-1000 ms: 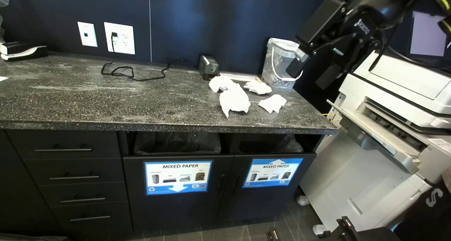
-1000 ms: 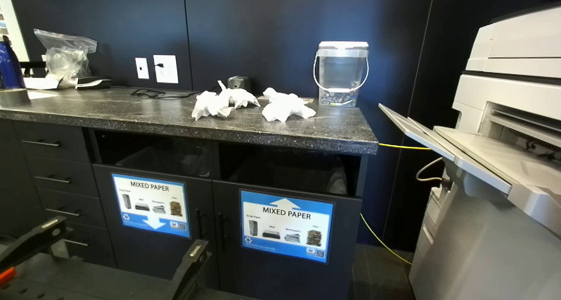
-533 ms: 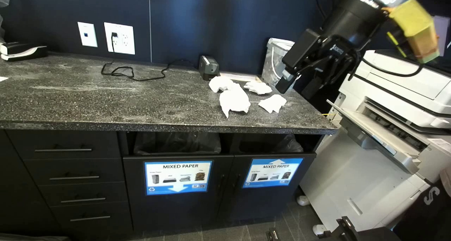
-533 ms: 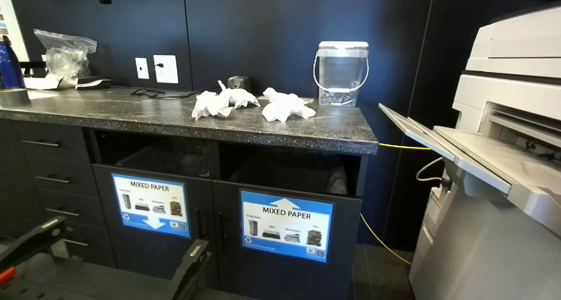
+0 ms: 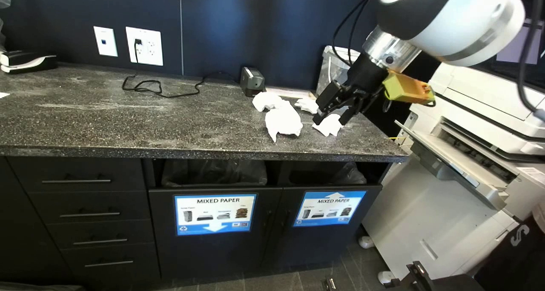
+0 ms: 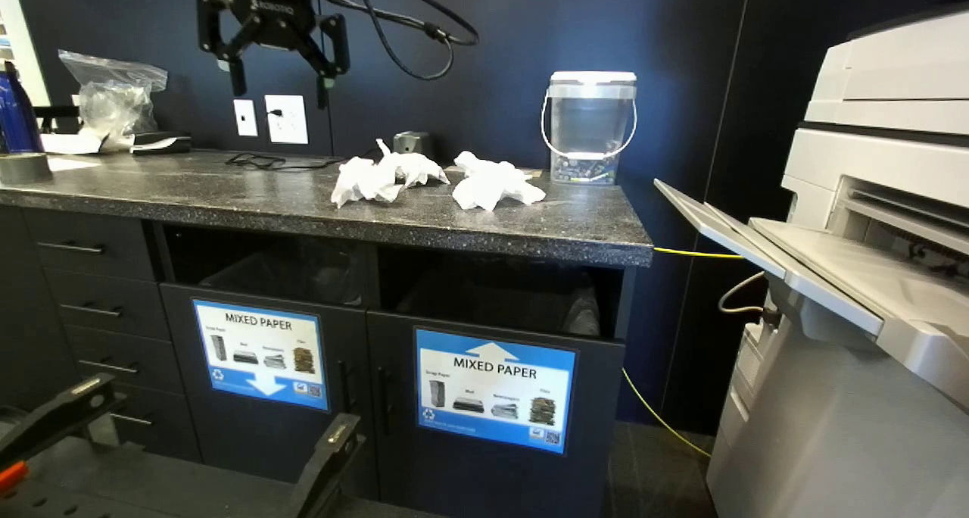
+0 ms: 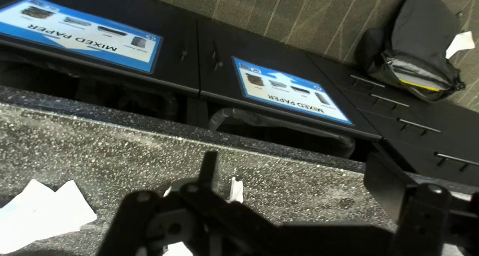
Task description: Put the white pieces of papers in the right bin
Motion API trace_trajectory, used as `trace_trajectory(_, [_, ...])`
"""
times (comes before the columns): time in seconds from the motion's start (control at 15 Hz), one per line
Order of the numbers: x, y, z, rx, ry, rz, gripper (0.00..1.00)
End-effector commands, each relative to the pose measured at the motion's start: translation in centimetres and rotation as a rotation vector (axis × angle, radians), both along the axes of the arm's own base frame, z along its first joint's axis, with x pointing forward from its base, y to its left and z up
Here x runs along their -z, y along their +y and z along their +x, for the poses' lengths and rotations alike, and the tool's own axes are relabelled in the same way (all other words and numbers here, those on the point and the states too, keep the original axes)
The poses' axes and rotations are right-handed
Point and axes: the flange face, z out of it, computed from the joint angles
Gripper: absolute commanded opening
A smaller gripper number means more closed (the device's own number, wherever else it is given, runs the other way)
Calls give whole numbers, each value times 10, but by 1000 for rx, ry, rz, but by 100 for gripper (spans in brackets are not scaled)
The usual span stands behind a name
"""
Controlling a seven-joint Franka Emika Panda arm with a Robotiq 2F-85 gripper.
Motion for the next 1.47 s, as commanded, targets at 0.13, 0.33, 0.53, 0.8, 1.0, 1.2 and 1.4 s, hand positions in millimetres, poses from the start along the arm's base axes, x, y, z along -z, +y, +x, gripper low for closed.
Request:
trace_trajectory(0.13, [34,10,104,-6,-51,2,100])
trace_trajectory(0.33, [52,13,151,-19,-69,3,100])
trace_trajectory(0.53, [69,13,189,-37,-87,-12,100])
trace_trajectory(0.8, [90,7,228,-58,-100,-20,100])
trace_trajectory(1.0, [106,2,250,-81,-103,-29,100])
trace_trajectory(1.2, [121,0,266,-96,-101,-27,100])
trace_trajectory(1.4, [135,1,279,-115,-95,-28,100])
